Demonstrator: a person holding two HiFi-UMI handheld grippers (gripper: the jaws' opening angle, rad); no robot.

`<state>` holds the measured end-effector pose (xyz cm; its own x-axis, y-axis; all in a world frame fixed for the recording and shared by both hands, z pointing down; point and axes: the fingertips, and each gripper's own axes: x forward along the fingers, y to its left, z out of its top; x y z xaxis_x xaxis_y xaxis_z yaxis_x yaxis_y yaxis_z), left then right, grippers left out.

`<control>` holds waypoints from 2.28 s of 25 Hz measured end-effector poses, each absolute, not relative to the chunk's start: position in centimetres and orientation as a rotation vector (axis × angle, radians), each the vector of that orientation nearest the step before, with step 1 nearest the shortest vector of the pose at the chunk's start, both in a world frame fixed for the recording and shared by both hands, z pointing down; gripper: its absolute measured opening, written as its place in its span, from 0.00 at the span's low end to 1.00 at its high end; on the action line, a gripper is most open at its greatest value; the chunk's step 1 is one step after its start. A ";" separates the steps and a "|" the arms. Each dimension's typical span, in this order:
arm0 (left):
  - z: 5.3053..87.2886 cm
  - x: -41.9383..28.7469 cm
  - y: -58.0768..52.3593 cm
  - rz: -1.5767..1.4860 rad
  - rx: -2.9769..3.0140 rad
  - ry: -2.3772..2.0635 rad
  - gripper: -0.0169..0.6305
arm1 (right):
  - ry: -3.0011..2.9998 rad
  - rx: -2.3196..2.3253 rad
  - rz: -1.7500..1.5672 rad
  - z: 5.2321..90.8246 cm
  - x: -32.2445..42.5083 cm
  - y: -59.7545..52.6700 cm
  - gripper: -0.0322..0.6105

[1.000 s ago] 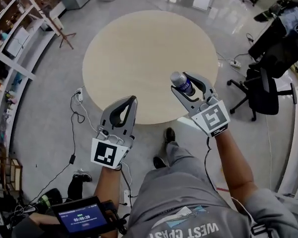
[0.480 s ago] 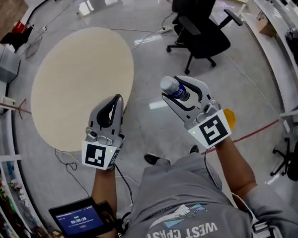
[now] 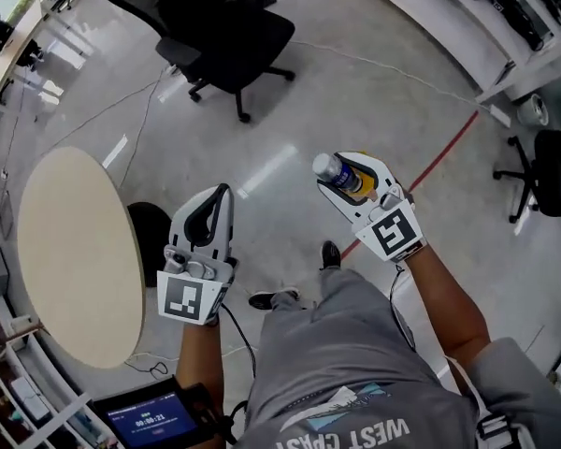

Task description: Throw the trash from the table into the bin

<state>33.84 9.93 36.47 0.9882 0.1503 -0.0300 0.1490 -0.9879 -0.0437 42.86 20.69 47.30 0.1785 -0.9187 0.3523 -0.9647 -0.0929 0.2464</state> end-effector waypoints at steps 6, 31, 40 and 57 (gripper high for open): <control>28.7 28.5 12.1 -0.088 -3.087 -0.362 0.09 | -1.633 2.150 0.422 46.7 38.7 24.5 0.39; 39.0 44.4 24.9 -0.112 -3.087 -0.484 0.09 | -1.525 2.474 0.647 58.1 58.5 38.9 0.30; 39.8 41.5 22.4 -0.066 -3.074 -0.424 0.09 | -1.559 2.503 0.371 50.2 55.3 35.7 0.22; 32.5 31.3 14.1 0.098 -3.016 -0.393 0.09 | -1.443 2.468 0.071 35.5 44.9 29.9 0.21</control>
<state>31.26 14.06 32.48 0.9646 0.2588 -0.0511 0.2525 -0.9618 -0.1056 44.95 29.95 35.45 0.4996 -0.8468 0.1824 -0.8607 -0.4614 0.2153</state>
